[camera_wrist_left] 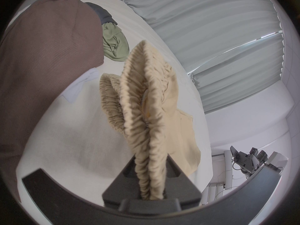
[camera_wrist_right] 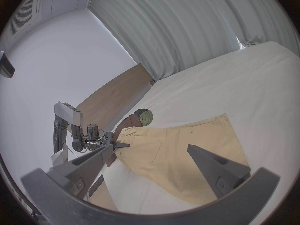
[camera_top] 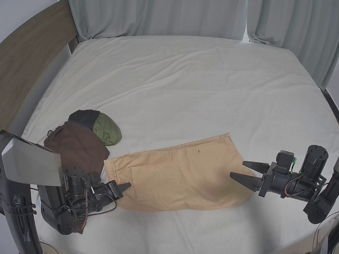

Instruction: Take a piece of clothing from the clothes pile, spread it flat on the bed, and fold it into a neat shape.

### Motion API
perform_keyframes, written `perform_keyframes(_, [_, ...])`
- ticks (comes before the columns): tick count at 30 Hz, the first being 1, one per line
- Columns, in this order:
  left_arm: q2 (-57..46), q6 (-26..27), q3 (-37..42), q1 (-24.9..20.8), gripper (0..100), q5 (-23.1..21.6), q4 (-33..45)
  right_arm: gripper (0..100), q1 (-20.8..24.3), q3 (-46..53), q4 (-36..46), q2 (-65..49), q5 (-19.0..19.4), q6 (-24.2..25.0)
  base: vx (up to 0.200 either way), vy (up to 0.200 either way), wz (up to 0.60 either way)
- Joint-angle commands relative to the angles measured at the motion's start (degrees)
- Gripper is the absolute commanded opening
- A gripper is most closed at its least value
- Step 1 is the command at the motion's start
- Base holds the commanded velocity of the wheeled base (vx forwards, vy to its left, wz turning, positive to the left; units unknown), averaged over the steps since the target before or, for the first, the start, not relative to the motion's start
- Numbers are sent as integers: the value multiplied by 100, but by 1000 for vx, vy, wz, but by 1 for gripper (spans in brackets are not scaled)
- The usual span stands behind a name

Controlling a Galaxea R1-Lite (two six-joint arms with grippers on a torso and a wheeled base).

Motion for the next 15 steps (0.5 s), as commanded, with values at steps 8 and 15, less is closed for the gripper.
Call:
perform_keyframes(8, [-539, 400, 626, 546, 0, -496, -17, 100, 16, 35, -3, 58, 1, 1, 0, 0, 0])
perform_keyframes(15, [-679, 514, 784, 924, 0, -716, -8, 100, 86, 35, -3, 58, -17, 1, 0, 0, 0])
